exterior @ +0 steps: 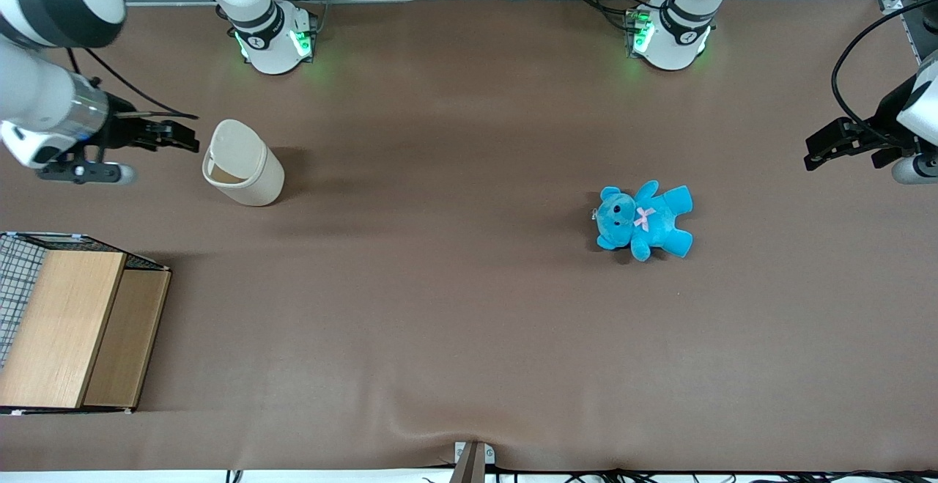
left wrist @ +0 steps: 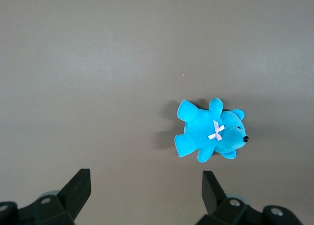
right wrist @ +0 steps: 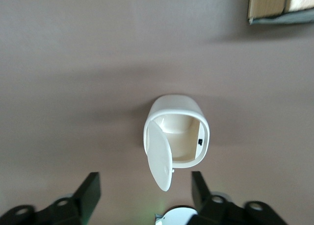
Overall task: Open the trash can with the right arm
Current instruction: 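Withdraw the right gripper up and away from the open can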
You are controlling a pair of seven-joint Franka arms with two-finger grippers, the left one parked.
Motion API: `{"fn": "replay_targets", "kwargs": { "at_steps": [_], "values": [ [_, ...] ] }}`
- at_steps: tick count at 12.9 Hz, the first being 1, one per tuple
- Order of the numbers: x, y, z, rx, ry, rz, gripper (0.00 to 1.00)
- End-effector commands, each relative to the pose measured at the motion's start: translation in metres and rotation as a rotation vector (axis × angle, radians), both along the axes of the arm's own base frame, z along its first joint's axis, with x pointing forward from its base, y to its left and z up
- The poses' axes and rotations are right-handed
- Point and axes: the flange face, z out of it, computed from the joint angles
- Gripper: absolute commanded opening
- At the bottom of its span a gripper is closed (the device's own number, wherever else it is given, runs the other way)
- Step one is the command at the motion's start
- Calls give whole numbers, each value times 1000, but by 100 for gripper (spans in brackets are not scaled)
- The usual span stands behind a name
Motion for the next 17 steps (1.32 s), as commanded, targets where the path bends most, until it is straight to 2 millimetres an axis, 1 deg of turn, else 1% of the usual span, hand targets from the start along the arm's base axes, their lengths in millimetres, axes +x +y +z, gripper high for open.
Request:
{"fn": "replay_targets", "kwargs": {
  "at_steps": [1, 2, 4, 5, 6, 8, 10, 11, 12, 14, 15, 16, 17],
  "values": [
    [47, -11, 19, 3, 62, -3, 100],
    [58, -14, 22, 3, 92, -2, 100],
    [69, -22, 34, -8, 86, -5, 100],
    [70, -24, 38, -8, 75, -7, 100],
    [71, -23, 47, -10, 55, -4, 100],
    [72, -26, 63, -77, 15, 10, 100],
    [72, -34, 68, -81, -3, 3, 100],
    [73, -30, 80, -71, -65, 6, 100],
    [69, -25, 95, -73, -139, 2, 100],
    [46, -26, 92, -77, -210, 2, 100],
    [37, -27, 87, -79, -238, 4, 100],
    [31, -28, 90, -78, -259, 25, 100],
    [31, -35, 90, -79, -260, 36, 100]
  ]
}}
